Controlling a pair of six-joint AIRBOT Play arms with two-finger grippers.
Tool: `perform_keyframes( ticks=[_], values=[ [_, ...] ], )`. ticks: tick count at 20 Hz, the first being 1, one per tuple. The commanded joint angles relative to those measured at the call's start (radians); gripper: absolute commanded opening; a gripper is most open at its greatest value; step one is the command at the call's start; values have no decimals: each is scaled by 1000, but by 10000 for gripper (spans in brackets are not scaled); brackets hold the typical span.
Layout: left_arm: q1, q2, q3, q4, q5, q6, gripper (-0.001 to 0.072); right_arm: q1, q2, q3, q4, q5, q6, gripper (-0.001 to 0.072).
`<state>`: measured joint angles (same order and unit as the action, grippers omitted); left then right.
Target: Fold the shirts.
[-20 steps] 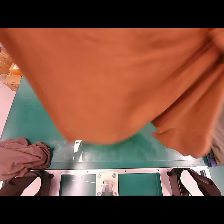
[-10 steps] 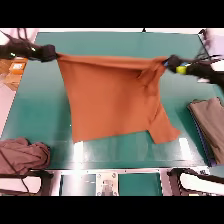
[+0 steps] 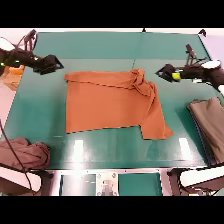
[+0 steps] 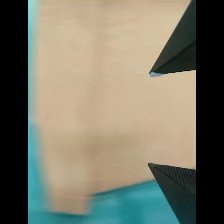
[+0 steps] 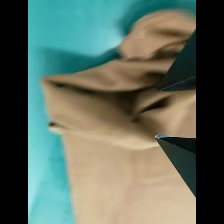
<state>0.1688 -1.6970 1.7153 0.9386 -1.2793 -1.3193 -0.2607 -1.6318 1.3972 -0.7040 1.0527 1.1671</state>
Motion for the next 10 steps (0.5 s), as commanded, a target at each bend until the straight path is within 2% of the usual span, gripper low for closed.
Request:
perform_keyframes(
  ticks=[1, 2, 4, 8, 10],
  values=[
    [74, -4, -3, -2, -322, -69, 619, -165, 55, -55, -18, 244, -15, 300],
    [74, 1, -45, 0, -369, -71, 619, -208, 91, -116, -18, 251, -30, 276],
    [63, 39, -183, 0, -378, -63, 528, -298, 172, -253, -20, 231, -58, 276],
    [52, 170, -573, 24, -244, 5, 528, -411, 233, -451, -66, 222, -63, 293],
    [52, 215, -710, 40, -197, 40, 528, -394, 232, -530, -55, 155, -81, 342]
  ],
)
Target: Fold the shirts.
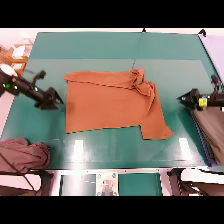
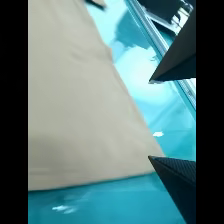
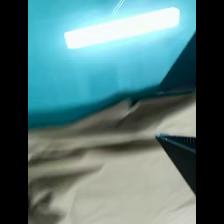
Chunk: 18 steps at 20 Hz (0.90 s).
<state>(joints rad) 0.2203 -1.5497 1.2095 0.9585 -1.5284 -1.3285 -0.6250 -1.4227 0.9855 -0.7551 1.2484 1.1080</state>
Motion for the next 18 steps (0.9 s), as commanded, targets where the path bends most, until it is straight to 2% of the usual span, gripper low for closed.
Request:
perform_keyframes(
  ticks=[1, 6, 12, 13, 14, 15, 18],
  values=[
    [1, 81, -247, 27, 59, 56, 528, -3, 18, -140, -5, -76, -25, 353],
    [1, 89, -344, 29, 100, 55, 528, 142, -116, -106, 14, -149, -29, 353],
    [1, 89, -369, 22, 126, 54, 528, 241, -260, 47, 94, -168, -16, 347],
    [1, 89, -369, 16, 127, 54, 528, 251, -272, 63, 94, -158, -8, 266],
    [1, 89, -369, 10, 127, 54, 528, 256, -275, 68, 94, -140, -8, 101],
    [1, 89, -369, 10, 127, 54, 528, 255, -273, 72, 91, -115, -9, 15],
    [1, 89, -369, 10, 123, 55, 528, 185, -204, 68, 0, -96, 42, 13]
  ],
)
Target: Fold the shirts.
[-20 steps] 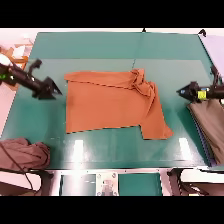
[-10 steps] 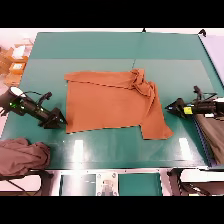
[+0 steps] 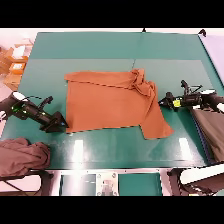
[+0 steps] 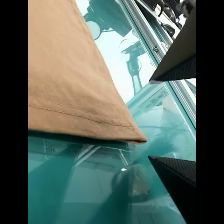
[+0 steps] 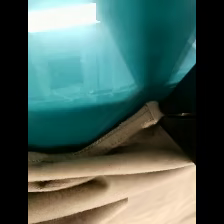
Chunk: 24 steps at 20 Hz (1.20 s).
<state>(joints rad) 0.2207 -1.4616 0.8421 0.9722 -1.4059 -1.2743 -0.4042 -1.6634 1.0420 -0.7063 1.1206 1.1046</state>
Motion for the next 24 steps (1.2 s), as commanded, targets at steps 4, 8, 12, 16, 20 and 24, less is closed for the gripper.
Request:
perform_keyframes(
  ticks=[4, 8, 12, 16, 20, 24],
  values=[
    [0, 1, -2, -4, 1, 0, 528, -186, 241, -89, -188, 28, 161, 12],
    [0, 1, -40, -4, 80, -9, 528, -214, 333, -273, -181, -2, 180, 13],
    [0, 1, -98, -97, 241, -20, 528, -204, 333, -342, -143, -3, 145, 13],
    [-36, -1, -103, -224, 291, 57, 237, -175, 333, -344, -129, -2, 141, 13],
    [-60, 2, -86, -237, 225, 98, 21, -175, 362, -344, -113, 7, 140, 12],
    [-60, 138, 133, -248, 82, 77, 21, -177, 501, -237, 84, 98, 94, 12]
  ],
)
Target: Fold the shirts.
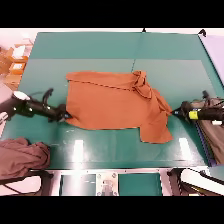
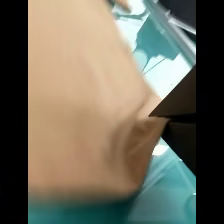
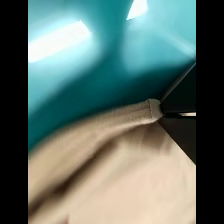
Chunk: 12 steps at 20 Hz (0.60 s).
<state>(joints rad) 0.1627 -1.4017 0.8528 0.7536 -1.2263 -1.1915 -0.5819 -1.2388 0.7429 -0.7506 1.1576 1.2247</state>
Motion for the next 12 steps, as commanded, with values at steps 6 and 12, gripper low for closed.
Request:
perform_keyframes(
  ticks=[6, 12],
  values=[
    [-2, 347, 879, -27, -50, -69, 22, -42, 340, 581, 397, 62, -26, 12],
    [-2, 385, 1430, 20, 62, -102, 22, -198, 535, 1021, 417, -221, -33, 13]
  ],
)
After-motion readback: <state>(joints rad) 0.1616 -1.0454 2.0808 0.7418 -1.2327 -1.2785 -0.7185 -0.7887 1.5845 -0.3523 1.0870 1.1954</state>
